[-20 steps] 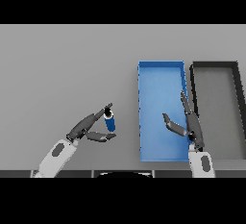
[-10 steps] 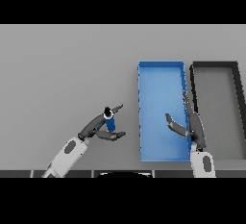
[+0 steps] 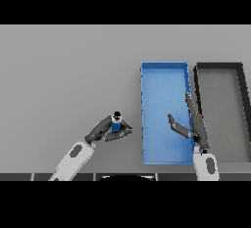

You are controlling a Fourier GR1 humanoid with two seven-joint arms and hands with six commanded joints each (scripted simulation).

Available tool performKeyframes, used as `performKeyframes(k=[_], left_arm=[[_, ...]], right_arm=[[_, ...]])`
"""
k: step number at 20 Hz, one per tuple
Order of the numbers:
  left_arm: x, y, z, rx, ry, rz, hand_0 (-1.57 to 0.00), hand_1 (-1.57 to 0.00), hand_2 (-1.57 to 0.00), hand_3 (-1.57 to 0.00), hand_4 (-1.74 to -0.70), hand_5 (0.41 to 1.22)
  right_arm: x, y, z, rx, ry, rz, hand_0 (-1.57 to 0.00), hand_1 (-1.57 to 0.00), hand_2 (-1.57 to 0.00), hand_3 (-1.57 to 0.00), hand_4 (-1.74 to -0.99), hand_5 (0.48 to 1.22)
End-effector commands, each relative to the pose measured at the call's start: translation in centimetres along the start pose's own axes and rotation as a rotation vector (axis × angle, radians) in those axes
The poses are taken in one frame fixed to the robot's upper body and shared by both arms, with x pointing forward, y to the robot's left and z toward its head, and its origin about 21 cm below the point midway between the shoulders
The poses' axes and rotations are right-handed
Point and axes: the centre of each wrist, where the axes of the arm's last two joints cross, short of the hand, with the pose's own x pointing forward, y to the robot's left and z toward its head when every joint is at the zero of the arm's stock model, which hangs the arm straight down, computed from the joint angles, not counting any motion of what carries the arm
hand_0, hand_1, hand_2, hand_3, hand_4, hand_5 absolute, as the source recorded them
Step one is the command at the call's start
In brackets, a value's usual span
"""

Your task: Pick up the blue pipe and place it into the blue bin.

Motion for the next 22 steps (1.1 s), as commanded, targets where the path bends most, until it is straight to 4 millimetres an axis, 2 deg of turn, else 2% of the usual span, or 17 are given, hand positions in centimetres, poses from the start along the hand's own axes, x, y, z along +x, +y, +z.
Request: performKeyframes(k=[1, 5, 8, 14, 17, 19, 22], left_arm=[[0.2, -0.2, 0.0, 0.001, -0.015, -0.010, -1.32, -1.36, -1.39, -1.38, -1.51, 1.139], [1.4, -0.3, -0.5, 0.026, -0.112, -0.020, -1.47, -1.48, -1.50, -1.49, -1.48, 1.188], [3.6, -0.1, -1.6, 0.023, -0.194, -0.010, -1.52, -1.53, -1.53, -1.53, -1.47, 1.204], [7.8, -0.7, -2.2, -0.048, -0.288, -0.022, -1.56, -1.56, -1.56, -1.56, -1.47, 1.217], [8.6, -1.2, -2.3, -0.068, -0.263, -0.037, -1.56, -1.56, -1.57, -1.57, -1.47, 1.219], [8.9, -0.9, -2.2, -0.071, -0.262, -0.044, -1.57, -1.57, -1.57, -1.57, -1.47, 1.220], [8.4, -1.4, -2.2, -0.081, -0.252, -0.035, -1.57, -1.57, -1.57, -1.57, -1.47, 1.220]], right_arm=[[-0.2, 0.0, 0.1, 0.003, 0.006, -0.007, 0.00, 0.00, 0.00, 0.00, -1.222, 0.646], [-0.2, 0.0, -0.1, -0.002, -0.005, -0.011, 0.00, 0.00, 0.00, 0.00, -1.219, 0.628], [-0.1, 0.0, -0.4, -0.007, 0.006, -0.013, 0.00, 0.00, 0.00, 0.00, -1.226, 0.636], [-0.3, 0.0, 0.0, 0.005, -0.005, 0.028, 0.00, 0.00, 0.00, 0.00, -1.176, 0.643], [-0.3, 0.0, -0.4, -0.003, -0.005, 0.027, 0.00, 0.00, 0.00, 0.00, -1.158, 0.643], [-0.3, -0.5, 0.0, -0.008, -0.021, 0.040, 0.00, 0.00, 0.00, 0.00, -1.151, 0.643], [0.2, -0.6, 0.6, -0.029, -0.026, 0.064, 0.00, 0.00, 0.00, 0.00, -1.139, 0.643]])
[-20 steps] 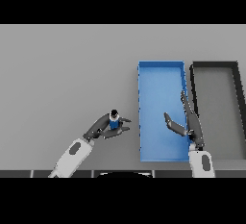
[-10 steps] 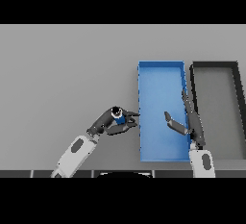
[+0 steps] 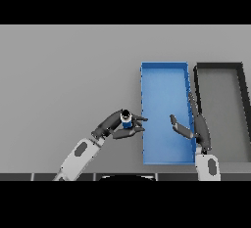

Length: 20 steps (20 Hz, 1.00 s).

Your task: Pick up the blue pipe and place it into the blue bin.

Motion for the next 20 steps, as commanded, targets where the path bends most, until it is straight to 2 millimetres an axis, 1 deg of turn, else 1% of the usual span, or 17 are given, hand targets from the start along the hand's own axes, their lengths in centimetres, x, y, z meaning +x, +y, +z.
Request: performKeyframes(k=[1, 3, 5, 6, 7, 8, 9, 10, 12, 13, 14, 15, 17, 18, 20], left_arm=[[0.1, 0.2, -0.1, 0.004, 0.001, 0.002, -1.57, -1.57, -1.57, -1.57, -1.47, 1.220], [0.2, 0.3, -0.3, 0.008, 0.005, -0.007, -1.57, -1.57, -1.57, -1.57, -1.47, 1.220], [-0.1, 0.6, -0.3, 0.010, 0.011, -0.011, -1.57, -1.57, -1.57, -1.57, -1.47, 1.220], [-0.2, 0.3, -0.4, 0.003, 0.008, -0.005, -1.57, -1.57, -1.57, -1.57, -1.47, 1.220], [0.0, 0.8, -0.7, 0.004, 0.011, -0.009, -1.57, -1.57, -1.57, -1.57, -1.47, 1.221], [0.0, 0.8, -0.4, -0.005, 0.000, -0.011, -1.57, -1.57, -1.57, -1.57, -1.47, 1.221], [0.1, 0.6, -0.4, -0.008, -0.009, -0.007, -1.57, -1.57, -1.57, -1.57, -1.47, 1.221], [0.0, 0.7, -0.4, -0.011, -0.006, -0.002, -1.57, -1.57, -1.57, -1.57, -1.47, 1.221], [0.1, 0.6, -0.2, -0.019, -0.007, -0.007, -1.57, -1.57, -1.57, -1.57, -1.47, 1.221], [0.2, 0.5, -0.2, -0.015, -0.006, -0.006, -1.57, -1.57, -1.57, -1.57, -1.47, 1.221], [0.2, 0.4, -0.3, -0.015, -0.004, -0.005, -1.57, -1.57, -1.57, -1.57, -1.47, 1.221], [0.3, 0.4, -0.3, -0.020, -0.004, -0.011, -1.57, -1.57, -1.57, -1.57, -1.47, 1.221], [0.5, 0.2, -0.3, -0.020, 0.004, -0.016, -1.57, -1.57, -1.57, -1.57, -1.47, 1.221], [0.2, 0.4, -0.2, -0.018, 0.009, -0.019, -1.57, -1.57, -1.57, -1.57, -1.47, 1.221], [0.4, 0.7, -0.6, -0.011, 0.022, -0.027, -1.57, -1.57, -1.57, -1.57, -1.47, 1.221]], right_arm=[[0.3, 0.0, 0.2, -0.009, 0.002, 0.011, 0.00, 0.00, 0.00, 0.00, -1.138, 0.643], [0.7, 0.0, 0.8, -0.028, 0.008, 0.038, 0.00, 0.00, 0.00, 0.00, -1.188, 0.643], [1.2, 0.0, 1.0, -0.036, 0.007, 0.048, 0.00, 0.00, 0.00, 0.00, -1.184, 0.642], [1.9, -0.1, 1.3, -0.031, -0.028, 0.036, 0.00, 0.00, -0.02, 0.00, -1.187, 0.642], [2.4, -0.6, 0.8, -0.015, -0.074, -0.031, 0.00, 0.00, -0.04, 0.00, -1.195, 0.648], [2.8, -0.7, 0.8, 0.033, -0.103, -0.115, 0.00, -0.01, -0.07, 0.00, -1.198, 0.641], [3.9, -0.9, 0.5, 0.102, -0.120, -0.181, 0.00, -0.02, -0.09, 0.00, -1.202, 0.624], [4.9, -1.1, 0.2, 0.156, -0.125, -0.211, 0.00, -0.03, -0.11, 0.00, -1.209, 0.609], [7.1, -2.4, -0.9, 0.278, -0.150, -0.245, 0.00, -0.02, -0.12, 0.00, -1.224, 0.600], [8.2, -2.7, -1.7, 0.346, -0.164, -0.241, 0.00, -0.02, -0.12, 0.00, -1.228, 0.588], [9.5, -2.7, -2.0, 0.413, -0.181, -0.241, 0.00, -0.01, -0.11, 0.00, -1.237, 0.577], [10.5, -2.7, -2.7, 0.461, -0.188, -0.237, 0.00, -0.01, -0.11, 0.00, -1.247, 0.568], [12.8, -2.1, -3.0, 0.546, -0.234, -0.204, 0.00, -0.01, -0.10, 0.00, -1.261, 0.560], [13.4, -1.9, -3.4, 0.573, -0.232, -0.161, 0.00, -0.01, -0.09, 0.00, -1.270, 0.558], [15.0, -1.2, -4.3, 0.642, -0.251, -0.114, 0.00, 0.00, -0.07, 0.00, -1.291, 0.558]])
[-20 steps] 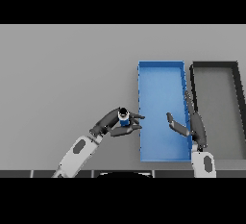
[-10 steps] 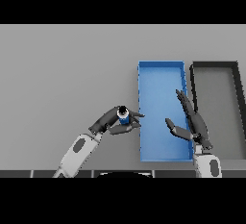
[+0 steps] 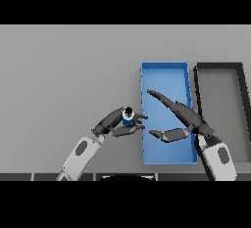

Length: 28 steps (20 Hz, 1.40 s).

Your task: Pick up the blue pipe and place it into the blue bin.

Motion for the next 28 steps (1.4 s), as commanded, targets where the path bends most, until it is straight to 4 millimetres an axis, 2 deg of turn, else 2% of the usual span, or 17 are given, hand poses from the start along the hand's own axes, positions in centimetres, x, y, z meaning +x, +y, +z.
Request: performKeyframes(k=[1, 3, 5, 12, 14, 15, 17, 18, 19, 22, 23, 24, 25, 26, 28], left_arm=[[-0.1, -0.2, 0.1, -0.004, -0.011, -0.005, -1.57, -1.57, -1.57, -1.57, -1.47, 1.221], [-0.2, 0.3, 0.2, -0.005, -0.020, -0.002, -1.57, -1.57, -1.57, -1.57, -1.47, 1.221], [-0.4, 0.2, 0.1, -0.010, -0.021, 0.006, -1.57, -1.57, -1.57, -1.57, -1.47, 1.221], [-0.4, 0.3, -0.1, -0.034, -0.014, 0.039, -1.57, -1.57, -1.57, -1.57, -1.47, 1.221], [-0.4, 0.2, 0.0, -0.025, -0.002, 0.017, -1.57, -1.57, -1.57, -1.57, -1.47, 1.221], [-0.2, 0.1, -0.2, -0.023, -0.006, 0.007, -1.57, -1.57, -1.57, -1.57, -1.47, 1.221], [-0.5, 0.6, 0.2, -0.014, 0.012, 0.004, -1.57, -1.57, -1.57, -1.57, -1.47, 1.221], [-0.7, 0.6, 0.2, -0.014, 0.030, 0.004, -1.57, -1.57, -1.57, -1.57, -1.46, 1.221], [-0.6, 0.6, 0.1, -0.018, 0.012, 0.017, -1.57, -1.57, -1.57, -1.57, -1.52, 1.221], [-0.5, 0.5, 0.1, -0.025, 0.072, -0.009, -1.57, -1.57, -1.57, -1.57, -1.62, 1.221], [-0.5, 0.5, 0.2, -0.019, 0.063, -0.011, -1.57, -1.57, -1.57, -1.57, -1.64, 1.221], [-0.5, 0.7, 0.1, -0.023, 0.055, 0.000, -1.57, -1.57, -1.57, -1.51, -1.66, 1.221], [-0.5, 0.7, 0.1, -0.021, 0.058, 0.025, -1.57, -1.57, -1.57, -1.52, -1.68, 1.221], [-0.7, 0.5, 0.1, -0.029, 0.052, 0.052, -1.57, -1.57, -1.57, -1.53, -1.69, 1.221], [-0.6, 0.4, 0.0, -0.032, 0.042, 0.067, -1.57, -1.57, -1.57, -1.49, -1.71, 1.221]], right_arm=[[0.5, 0.5, -1.0, 0.037, -0.012, 0.005, 0.00, 0.00, -0.05, 0.00, -1.296, 0.556], [0.9, 0.5, -2.6, 0.087, -0.016, 0.015, 0.00, 0.00, -0.04, 0.00, -1.302, 0.559], [1.3, 1.0, -3.5, 0.159, -0.028, -0.002, 0.00, 0.00, -0.04, 0.00, -1.294, 0.560], [2.9, 2.7, -7.8, 0.284, -0.038, 0.061, -0.01, -0.02, -0.07, 0.00, -1.209, 0.534], [2.7, 2.8, -8.8, 0.306, -0.009, 0.071, -0.02, -0.03, -0.08, 0.00, -1.186, 0.521], [3.2, 2.8, -9.6, 0.315, -0.023, 0.077, -0.03, -0.04, -0.09, 0.00, -1.184, 0.516], [2.9, 3.1, -10.5, 0.337, -0.008, 0.084, -0.07, -0.11, -0.17, -0.04, -1.204, 0.497], [2.9, 3.2, -11.0, 0.352, -0.010, 0.088, -0.17, -0.22, -0.26, -0.13, -1.233, 0.487], [2.8, 3.3, -11.0, 0.369, -0.016, 0.087, -0.32, -0.36, -0.38, -0.24, -1.278, 0.485], [3.1, 3.5, -11.5, 0.386, -0.040, 0.076, -0.88, -0.88, -0.91, -0.76, -1.467, 0.518], [3.2, 3.8, -11.5, 0.393, -0.044, 0.068, -1.01, -1.02, -1.04, -0.87, -1.514, 0.550], [3.1, 4.2, -11.6, 0.402, -0.058, 0.047, -1.13, -1.13, -1.15, -0.95, -1.551, 0.596], [3.0, 4.4, -11.8, 0.394, -0.078, 0.022, -1.22, -1.22, -1.23, -1.02, -1.581, 0.650], [2.8, 4.4, -11.9, 0.390, -0.085, 0.006, -1.29, -1.29, -1.30, -1.10, -1.606, 0.765], [2.8, 4.6, -12.0, 0.395, -0.111, -0.004, -1.39, -1.39, -1.40, -1.25, -1.648, 0.929]])
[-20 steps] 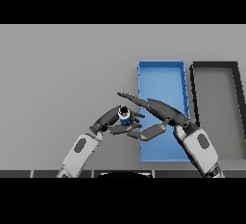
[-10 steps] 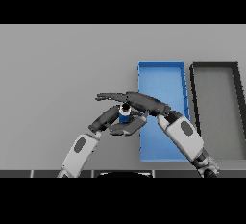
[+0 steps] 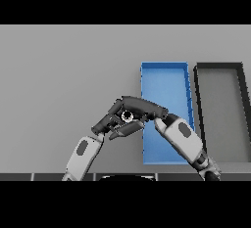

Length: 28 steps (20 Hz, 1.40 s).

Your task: Pick up the blue pipe and place it into the blue bin.

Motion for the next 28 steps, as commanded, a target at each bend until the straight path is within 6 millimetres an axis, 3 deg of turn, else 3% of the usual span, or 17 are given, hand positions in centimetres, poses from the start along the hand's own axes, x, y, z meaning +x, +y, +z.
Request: performKeyframes(k=[1, 5, 10, 11, 12, 15, 18, 21, 24, 28], left_arm=[[0.2, 0.1, -0.1, -0.004, -0.002, 0.002, -1.57, -1.57, -1.57, -1.46, -1.71, 1.221], [0.3, 0.0, 0.2, -0.002, -0.004, -0.012, -1.57, -1.57, -1.57, -1.43, -1.73, 1.221], [0.2, 0.1, 0.3, 0.035, -0.031, -0.078, -1.57, -1.57, -1.57, -1.45, -1.72, 1.221], [0.4, 0.2, 0.3, 0.050, -0.023, -0.106, -1.46, -1.34, -1.29, -1.17, -1.60, 1.221], [0.4, 0.3, 0.4, 0.030, -0.017, -0.110, -1.17, -1.07, -1.03, -0.93, -1.47, 1.221], [0.1, 0.8, 0.9, -0.039, 0.038, -0.135, -0.60, -0.55, -0.53, -0.48, -1.21, 1.221], [0.4, 1.1, 1.0, -0.032, 0.059, -0.150, -0.31, -0.28, -0.27, -0.24, -1.05, 0.938], [0.6, 1.2, 1.1, -0.023, 0.052, -0.124, -0.16, -0.14, -0.14, -0.12, -0.98, 0.704], [0.3, 1.1, 1.0, -0.008, 0.083, -0.101, -0.08, -0.07, -0.07, -0.06, -0.97, 0.567], [0.3, 1.2, 0.9, 0.009, 0.101, -0.122, -0.03, -0.03, -0.03, -0.03, -0.93, 0.484]], right_arm=[[-0.1, 0.2, 0.0, -0.004, -0.007, 0.009, -1.43, -1.43, -1.43, -1.30, -1.665, 0.987], [-0.3, 0.6, -0.1, 0.006, -0.060, 0.031, -1.51, -1.51, -1.51, -1.46, -1.710, 1.125], [-0.5, 1.2, 0.2, -0.041, -0.082, 0.018, -1.55, -1.55, -1.55, -1.54, -1.731, 1.190], [-0.3, 1.0, 0.1, -0.051, -0.089, 0.025, -1.56, -1.56, -1.56, -1.54, -1.733, 1.196], [-0.1, 1.0, -0.1, -0.054, -0.077, 0.048, -1.56, -1.56, -1.56, -1.55, -1.734, 1.201], [-0.4, 1.1, -0.1, -0.060, -0.028, 0.036, -1.56, -1.56, -1.56, -1.56, -1.738, 1.211], [-0.1, 1.2, 0.0, -0.065, -0.006, 0.050, -1.57, -1.57, -1.57, -1.56, -1.739, 1.216], [0.2, 1.5, -0.2, -0.064, 0.011, 0.064, -1.57, -1.57, -1.57, -1.57, -1.740, 1.218], [0.0, 1.4, -0.1, -0.069, 0.010, 0.036, -1.57, -1.57, -1.57, -1.57, -1.741, 1.220], [0.6, 0.9, -0.2, -0.070, -0.031, -0.060, -1.57, -1.57, -1.57, -1.57, -1.741, 1.220]])
